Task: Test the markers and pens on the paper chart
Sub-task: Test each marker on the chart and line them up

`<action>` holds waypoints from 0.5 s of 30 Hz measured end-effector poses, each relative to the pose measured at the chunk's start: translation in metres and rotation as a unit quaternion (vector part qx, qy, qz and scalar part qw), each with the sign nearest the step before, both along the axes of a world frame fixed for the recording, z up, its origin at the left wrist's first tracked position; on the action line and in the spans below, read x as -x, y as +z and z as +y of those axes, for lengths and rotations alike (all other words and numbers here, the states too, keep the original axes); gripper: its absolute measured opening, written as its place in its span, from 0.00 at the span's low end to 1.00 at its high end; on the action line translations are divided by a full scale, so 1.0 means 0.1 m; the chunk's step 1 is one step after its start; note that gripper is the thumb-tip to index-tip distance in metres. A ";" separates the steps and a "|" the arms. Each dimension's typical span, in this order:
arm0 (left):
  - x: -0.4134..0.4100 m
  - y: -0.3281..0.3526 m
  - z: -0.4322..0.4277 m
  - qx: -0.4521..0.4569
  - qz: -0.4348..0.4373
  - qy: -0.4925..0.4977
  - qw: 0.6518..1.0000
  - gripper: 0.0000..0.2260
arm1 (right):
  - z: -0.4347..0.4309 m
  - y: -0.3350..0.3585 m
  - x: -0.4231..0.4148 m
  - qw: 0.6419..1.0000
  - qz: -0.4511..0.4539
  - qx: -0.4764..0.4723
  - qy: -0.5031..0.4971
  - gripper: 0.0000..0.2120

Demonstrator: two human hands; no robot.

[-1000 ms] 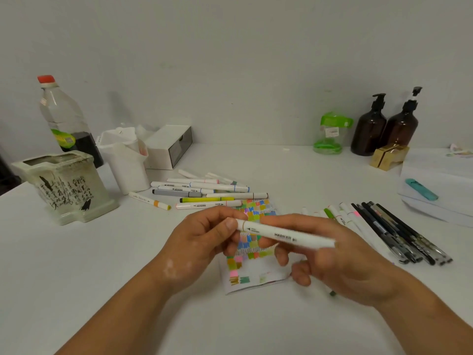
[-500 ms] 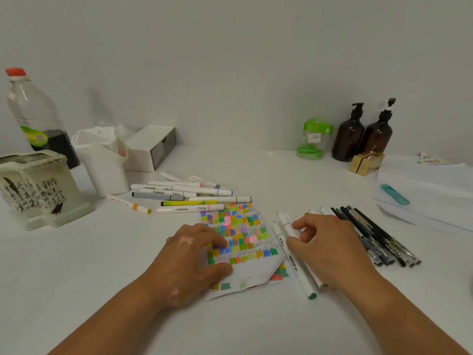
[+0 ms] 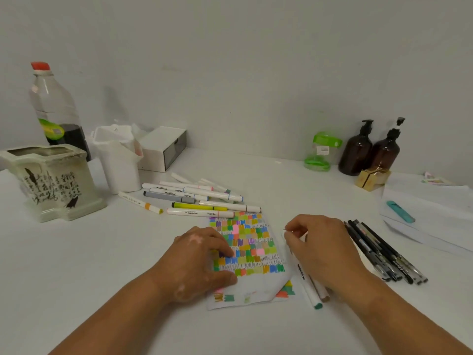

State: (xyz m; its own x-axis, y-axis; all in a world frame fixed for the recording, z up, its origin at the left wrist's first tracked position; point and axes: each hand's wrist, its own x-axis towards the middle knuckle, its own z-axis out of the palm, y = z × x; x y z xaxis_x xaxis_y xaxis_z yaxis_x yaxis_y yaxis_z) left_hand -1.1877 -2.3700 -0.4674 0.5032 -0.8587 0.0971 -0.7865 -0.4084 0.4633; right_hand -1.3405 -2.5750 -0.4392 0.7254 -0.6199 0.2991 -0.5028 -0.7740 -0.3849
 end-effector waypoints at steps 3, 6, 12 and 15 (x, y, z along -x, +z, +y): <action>-0.04 -0.03 0.01 0.005 0.001 -0.005 1.000 0.22 | -0.05 0.05 -0.44 0.996 0.065 0.026 0.055 0.09; -0.07 -0.05 0.03 0.008 0.011 -0.006 1.000 0.21 | -0.11 0.08 -0.84 0.990 0.091 0.039 0.096 0.14; -0.10 -0.04 0.03 0.006 0.017 -0.007 1.000 0.22 | -0.14 0.02 -1.22 0.979 0.156 0.045 0.120 0.15; -0.08 -0.04 0.03 0.004 0.017 -0.011 1.000 0.22 | -0.18 0.03 -1.20 0.976 0.178 0.047 0.114 0.16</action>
State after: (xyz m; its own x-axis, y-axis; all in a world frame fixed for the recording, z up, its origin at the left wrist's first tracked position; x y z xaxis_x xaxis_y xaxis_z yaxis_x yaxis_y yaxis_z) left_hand -1.1794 -2.3670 -0.4717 0.4870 -0.8689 0.0885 -0.7795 -0.3867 0.4927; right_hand -1.2203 -2.5929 -0.4359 0.9100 -0.4115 0.0508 -0.4015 -0.9051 -0.1397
